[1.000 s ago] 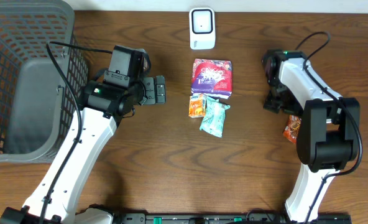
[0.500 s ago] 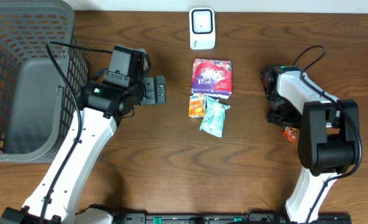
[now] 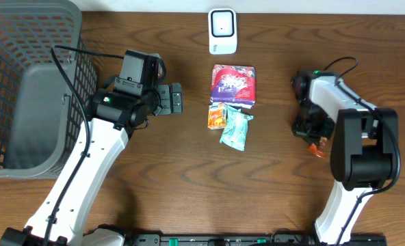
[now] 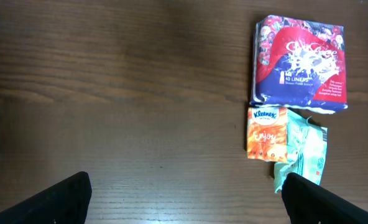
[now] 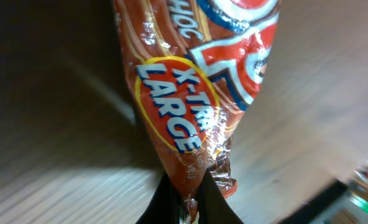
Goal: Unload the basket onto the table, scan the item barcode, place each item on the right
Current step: 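Lower wrapper onto table right of items and open right gripper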
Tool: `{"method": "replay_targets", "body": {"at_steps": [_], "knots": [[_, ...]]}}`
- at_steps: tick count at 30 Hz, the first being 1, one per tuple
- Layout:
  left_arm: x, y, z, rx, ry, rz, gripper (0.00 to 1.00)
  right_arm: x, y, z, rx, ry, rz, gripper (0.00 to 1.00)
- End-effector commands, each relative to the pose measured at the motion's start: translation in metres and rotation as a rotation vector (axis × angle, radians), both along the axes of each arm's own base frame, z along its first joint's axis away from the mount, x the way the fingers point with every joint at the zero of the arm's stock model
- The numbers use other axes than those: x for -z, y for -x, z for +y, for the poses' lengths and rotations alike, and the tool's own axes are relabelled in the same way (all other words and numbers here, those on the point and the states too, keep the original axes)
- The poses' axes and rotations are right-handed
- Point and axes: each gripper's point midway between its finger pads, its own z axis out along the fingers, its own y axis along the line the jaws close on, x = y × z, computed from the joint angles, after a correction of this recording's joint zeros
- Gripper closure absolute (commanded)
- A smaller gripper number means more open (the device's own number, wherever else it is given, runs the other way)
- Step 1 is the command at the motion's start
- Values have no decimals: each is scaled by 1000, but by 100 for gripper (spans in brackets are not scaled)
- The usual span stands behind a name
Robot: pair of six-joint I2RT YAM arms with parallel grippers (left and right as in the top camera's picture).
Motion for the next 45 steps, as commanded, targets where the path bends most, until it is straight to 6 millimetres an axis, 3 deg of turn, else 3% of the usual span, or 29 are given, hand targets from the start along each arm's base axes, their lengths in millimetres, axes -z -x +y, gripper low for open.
{"method": "replay_targets", "body": {"at_steps": [1, 6, 9, 15, 20, 29, 36, 41, 45], "knots": [[-3, -3, 3, -2, -14, -8, 2, -6, -24, 54, -72, -400, -40, 99], [-3, -3, 3, -2, -14, -8, 2, -42, -51, 113, -174, -871, -170, 99], [-3, -3, 3, -2, -14, -8, 2, -65, -58, 139, -221, -1094, -247, 99], [-3, -3, 3, -2, -14, -8, 2, -92, -66, 155, -234, -1305, -347, 99], [-3, -3, 3, -2, -14, -8, 2, -85, -64, 148, -214, -1307, -355, 99], [-3, -3, 3, -2, -14, -8, 2, -40, -38, 124, -17, -1354, -327, 99], [-3, -3, 3, -2, -14, -8, 2, 2, -12, 54, 118, -964, -156, 94], [-3, -3, 3, -2, -14, -8, 2, -18, -7, 21, 105, -782, -75, 82], [-3, -3, 3, -2, -14, -8, 2, -43, -12, 7, 72, -701, -50, 60]]}}
